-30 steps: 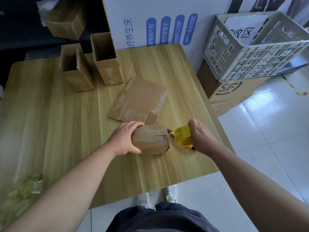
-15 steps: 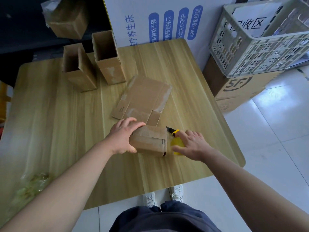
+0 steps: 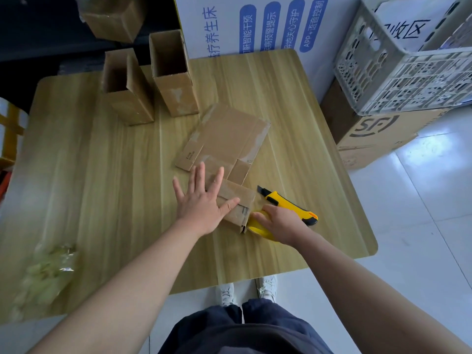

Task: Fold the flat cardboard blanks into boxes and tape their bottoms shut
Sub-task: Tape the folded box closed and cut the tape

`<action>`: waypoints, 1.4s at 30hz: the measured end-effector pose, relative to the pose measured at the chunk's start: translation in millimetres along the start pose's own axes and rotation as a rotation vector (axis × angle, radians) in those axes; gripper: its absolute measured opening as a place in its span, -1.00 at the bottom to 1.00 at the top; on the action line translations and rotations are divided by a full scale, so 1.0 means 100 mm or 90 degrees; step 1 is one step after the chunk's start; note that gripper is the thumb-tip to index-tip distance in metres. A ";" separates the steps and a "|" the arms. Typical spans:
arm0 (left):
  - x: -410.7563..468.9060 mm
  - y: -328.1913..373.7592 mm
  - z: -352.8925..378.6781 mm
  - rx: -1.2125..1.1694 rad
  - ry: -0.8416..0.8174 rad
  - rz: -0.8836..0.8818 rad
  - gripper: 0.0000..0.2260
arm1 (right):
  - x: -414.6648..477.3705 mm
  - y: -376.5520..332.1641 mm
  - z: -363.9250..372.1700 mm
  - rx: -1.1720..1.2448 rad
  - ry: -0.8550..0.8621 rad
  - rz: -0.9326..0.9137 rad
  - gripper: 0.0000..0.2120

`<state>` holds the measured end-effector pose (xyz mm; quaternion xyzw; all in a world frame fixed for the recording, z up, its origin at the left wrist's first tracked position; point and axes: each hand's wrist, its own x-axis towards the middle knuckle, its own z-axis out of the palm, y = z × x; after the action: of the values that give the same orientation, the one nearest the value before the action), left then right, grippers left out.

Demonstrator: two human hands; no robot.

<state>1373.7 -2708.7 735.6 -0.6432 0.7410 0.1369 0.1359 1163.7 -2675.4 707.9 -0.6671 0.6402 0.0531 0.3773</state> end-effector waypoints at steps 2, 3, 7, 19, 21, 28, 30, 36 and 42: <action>0.00 0.00 -0.03 0.027 0.020 0.015 -0.32 | -0.01 0.01 0.01 0.037 0.004 0.011 -0.63; -0.01 0.02 -0.03 0.042 0.037 0.021 -0.35 | -0.01 0.00 0.02 0.057 0.005 0.016 -0.63; -0.14 0.21 0.08 -0.011 0.070 0.016 -0.31 | -0.03 -0.05 0.07 0.086 0.013 0.019 -0.64; -0.45 0.27 0.27 -0.293 0.350 -0.115 -0.51 | -0.06 -0.07 -0.04 0.153 -0.082 -0.020 -0.62; -0.69 0.48 0.40 -0.480 0.316 -0.233 -0.65 | -0.04 -0.04 -0.08 0.144 -0.098 -0.035 -0.64; -0.61 1.09 0.55 -0.880 0.040 -0.486 -0.59 | 0.01 -0.01 -0.20 0.162 -0.147 -0.090 -0.70; -0.50 1.16 0.57 -1.016 0.085 -0.546 -0.65 | 0.01 -0.01 -0.22 0.155 -0.154 -0.110 -0.68; -0.34 1.17 0.61 -1.208 0.188 -0.671 -0.73 | 0.09 0.23 -0.27 0.066 -0.009 -0.121 -0.78; -0.29 1.09 0.63 -1.224 0.193 -0.650 -0.82 | 0.33 0.70 -0.28 -0.137 0.011 0.017 -0.59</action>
<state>1271.1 -2643.3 691.4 -0.7217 -0.0194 0.5045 -0.4736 1095.7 -2710.7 679.2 -0.6953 0.6432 0.1205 0.2972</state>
